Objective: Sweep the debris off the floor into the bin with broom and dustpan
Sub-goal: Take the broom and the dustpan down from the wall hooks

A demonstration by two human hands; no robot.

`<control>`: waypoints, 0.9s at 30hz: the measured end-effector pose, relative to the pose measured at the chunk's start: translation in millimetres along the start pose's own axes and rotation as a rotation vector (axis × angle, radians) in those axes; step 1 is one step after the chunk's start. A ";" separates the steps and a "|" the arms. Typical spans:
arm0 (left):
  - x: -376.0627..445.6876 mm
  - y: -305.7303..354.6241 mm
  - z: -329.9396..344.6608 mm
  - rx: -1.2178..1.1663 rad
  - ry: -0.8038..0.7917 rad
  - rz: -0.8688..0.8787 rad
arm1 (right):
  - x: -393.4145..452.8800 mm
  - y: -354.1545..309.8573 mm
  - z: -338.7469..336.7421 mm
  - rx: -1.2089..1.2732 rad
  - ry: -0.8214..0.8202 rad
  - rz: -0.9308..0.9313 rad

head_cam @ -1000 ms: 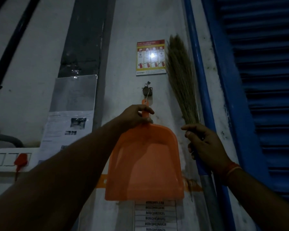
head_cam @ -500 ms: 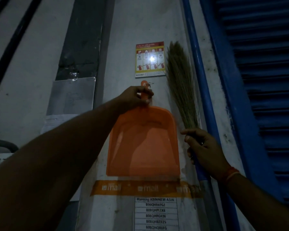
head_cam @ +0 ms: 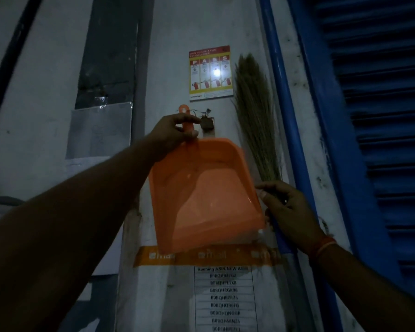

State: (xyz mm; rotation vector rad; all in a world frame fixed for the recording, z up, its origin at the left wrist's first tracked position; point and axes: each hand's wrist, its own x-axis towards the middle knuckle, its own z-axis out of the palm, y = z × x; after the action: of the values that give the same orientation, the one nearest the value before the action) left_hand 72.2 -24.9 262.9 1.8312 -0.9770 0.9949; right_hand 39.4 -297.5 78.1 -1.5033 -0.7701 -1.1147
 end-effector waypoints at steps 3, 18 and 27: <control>-20.6 -11.7 4.2 0.010 0.001 -0.029 | -8.0 0.9 4.3 -0.002 0.015 0.017; 21.9 11.8 22.3 0.032 -0.052 0.026 | -13.8 -9.5 1.3 -0.007 0.022 0.032; 61.0 25.0 9.6 0.073 -0.005 0.075 | -8.1 2.5 0.4 -0.018 0.007 0.043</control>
State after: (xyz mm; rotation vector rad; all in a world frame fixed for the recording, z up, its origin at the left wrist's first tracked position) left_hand 76.2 -57.4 320.9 1.8691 -1.0310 1.0846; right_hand 38.9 -297.1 69.7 -1.5233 -0.7215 -1.0968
